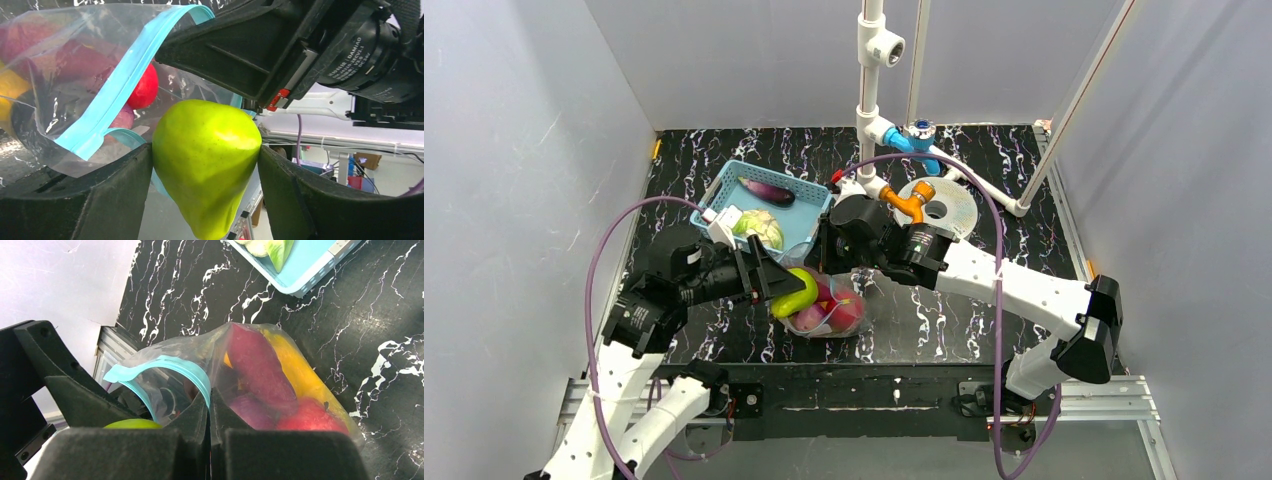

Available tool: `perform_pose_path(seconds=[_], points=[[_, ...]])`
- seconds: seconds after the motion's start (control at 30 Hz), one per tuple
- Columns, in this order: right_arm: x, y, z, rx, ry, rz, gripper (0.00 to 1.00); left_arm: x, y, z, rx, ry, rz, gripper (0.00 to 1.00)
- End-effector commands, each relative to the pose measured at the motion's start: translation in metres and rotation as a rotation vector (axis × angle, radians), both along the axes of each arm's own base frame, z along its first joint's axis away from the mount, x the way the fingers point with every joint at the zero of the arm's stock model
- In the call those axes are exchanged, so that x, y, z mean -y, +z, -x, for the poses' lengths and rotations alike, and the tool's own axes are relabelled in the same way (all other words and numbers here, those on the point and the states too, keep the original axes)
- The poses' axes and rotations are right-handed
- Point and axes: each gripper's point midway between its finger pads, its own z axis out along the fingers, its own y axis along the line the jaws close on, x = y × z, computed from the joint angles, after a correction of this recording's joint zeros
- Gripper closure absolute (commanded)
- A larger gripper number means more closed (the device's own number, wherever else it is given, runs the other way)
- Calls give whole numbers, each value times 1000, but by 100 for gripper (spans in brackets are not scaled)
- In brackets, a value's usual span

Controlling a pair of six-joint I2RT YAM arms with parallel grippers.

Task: Place the food in the zip-top bag and seal the zipper
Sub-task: Place the fake fruit in the zipper food storage bag.

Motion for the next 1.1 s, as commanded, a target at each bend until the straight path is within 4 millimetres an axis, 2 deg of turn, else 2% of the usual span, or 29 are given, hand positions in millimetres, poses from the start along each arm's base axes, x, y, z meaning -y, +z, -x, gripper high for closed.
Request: perform_pose_path(seconds=[0.0, 0.03, 0.07, 0.1, 0.13, 0.17, 0.37, 0.53, 0.6, 0.7, 0.8, 0.9, 1.07], points=[[-5, 19, -8, 10, -17, -90, 99, -4, 3, -10, 33, 56, -40, 26], [-5, 18, -7, 8, -15, -90, 99, -4, 4, -10, 35, 60, -42, 24], [-5, 18, -7, 8, -13, -91, 99, -4, 4, -11, 32, 60, -43, 19], [-5, 19, -7, 7, -10, -93, 99, -3, 3, -12, 27, 57, -46, 8], [-5, 20, -7, 10, -9, -96, 99, -2, 2, -13, 18, 51, -49, 3], [-5, 20, -6, 10, -8, -96, 99, -2, 2, -13, 17, 52, -51, 2], [-4, 18, -6, 10, -2, -98, 99, -8, 8, -13, 55, 73, -72, 2], [-6, 17, -2, 2, 26, -99, 99, -19, 18, -3, 129, 69, -115, 13], [-7, 18, 0, 3, 36, -101, 99, -25, 12, 4, 123, 51, -164, 18], [-7, 20, 2, 10, 55, -104, 99, -38, -12, 12, 56, 53, -271, 22], [-6, 19, 3, 25, 74, -96, 99, -53, -31, 14, 25, 97, -352, 19], [-6, 18, 6, 38, 103, -87, 99, -59, -32, 11, 93, 95, -386, 16], [0, 17, 12, 66, 154, -65, 98, -60, -25, 0, 342, -3, -441, 18]])
